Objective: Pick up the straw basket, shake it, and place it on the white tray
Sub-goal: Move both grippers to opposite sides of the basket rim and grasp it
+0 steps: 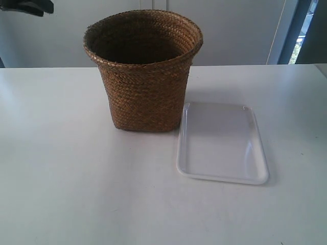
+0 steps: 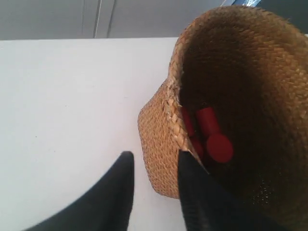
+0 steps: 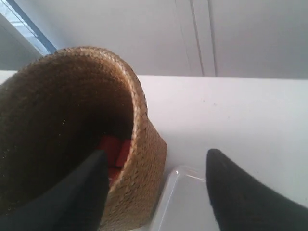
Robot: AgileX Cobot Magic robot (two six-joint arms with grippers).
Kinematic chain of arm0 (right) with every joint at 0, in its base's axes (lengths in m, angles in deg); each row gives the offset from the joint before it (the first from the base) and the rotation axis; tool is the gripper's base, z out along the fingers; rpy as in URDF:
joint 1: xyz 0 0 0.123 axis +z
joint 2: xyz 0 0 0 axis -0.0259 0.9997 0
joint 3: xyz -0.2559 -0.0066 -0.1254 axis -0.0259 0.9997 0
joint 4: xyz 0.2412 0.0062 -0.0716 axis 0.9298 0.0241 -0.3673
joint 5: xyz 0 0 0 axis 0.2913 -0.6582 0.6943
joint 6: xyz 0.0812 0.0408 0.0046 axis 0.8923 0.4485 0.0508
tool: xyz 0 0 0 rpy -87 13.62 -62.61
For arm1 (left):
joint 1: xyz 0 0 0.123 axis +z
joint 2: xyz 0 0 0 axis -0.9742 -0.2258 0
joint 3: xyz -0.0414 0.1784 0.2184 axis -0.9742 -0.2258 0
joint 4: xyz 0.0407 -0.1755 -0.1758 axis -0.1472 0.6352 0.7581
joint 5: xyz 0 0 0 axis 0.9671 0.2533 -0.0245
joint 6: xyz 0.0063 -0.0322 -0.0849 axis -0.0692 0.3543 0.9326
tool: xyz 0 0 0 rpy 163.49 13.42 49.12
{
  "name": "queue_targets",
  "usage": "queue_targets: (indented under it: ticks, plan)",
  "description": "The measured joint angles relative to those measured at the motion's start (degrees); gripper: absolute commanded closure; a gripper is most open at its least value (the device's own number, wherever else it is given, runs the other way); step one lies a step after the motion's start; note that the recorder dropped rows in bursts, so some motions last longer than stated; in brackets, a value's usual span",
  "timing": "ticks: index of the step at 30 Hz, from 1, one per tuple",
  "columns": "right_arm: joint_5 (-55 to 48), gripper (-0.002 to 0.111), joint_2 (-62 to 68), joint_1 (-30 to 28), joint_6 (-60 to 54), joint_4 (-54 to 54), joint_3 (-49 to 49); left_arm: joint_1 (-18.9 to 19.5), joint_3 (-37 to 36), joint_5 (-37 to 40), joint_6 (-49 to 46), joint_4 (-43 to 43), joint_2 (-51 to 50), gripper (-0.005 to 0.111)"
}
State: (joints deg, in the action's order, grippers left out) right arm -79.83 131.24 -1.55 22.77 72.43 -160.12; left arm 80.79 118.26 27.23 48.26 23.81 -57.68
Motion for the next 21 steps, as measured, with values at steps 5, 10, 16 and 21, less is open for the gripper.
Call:
queue_targets:
  ticks: [5, 10, 16, 21]
  plan:
    - [-0.1, 0.041, 3.9, 0.0, -0.9, 0.3, 0.0, 0.0, 4.5, 0.4, -2.5, 3.5, -4.5, 0.053]
    - [0.8, 0.038, 4.6, 0.0, -1.6, 0.8, -0.1, -1.2, 6.8, 0.1, -5.7, 6.6, -7.1, 0.053]
    - [2.4, 0.038, 6.7, 1.8, -2.6, 1.2, -0.1, -4.5, 6.9, -3.0, -6.8, 4.7, -10.1, 0.053]
    - [6.2, 0.037, 8.5, 3.6, -3.0, 1.3, -0.1, -5.0, 6.9, -4.4, -6.9, 4.1, -11.5, 0.048]
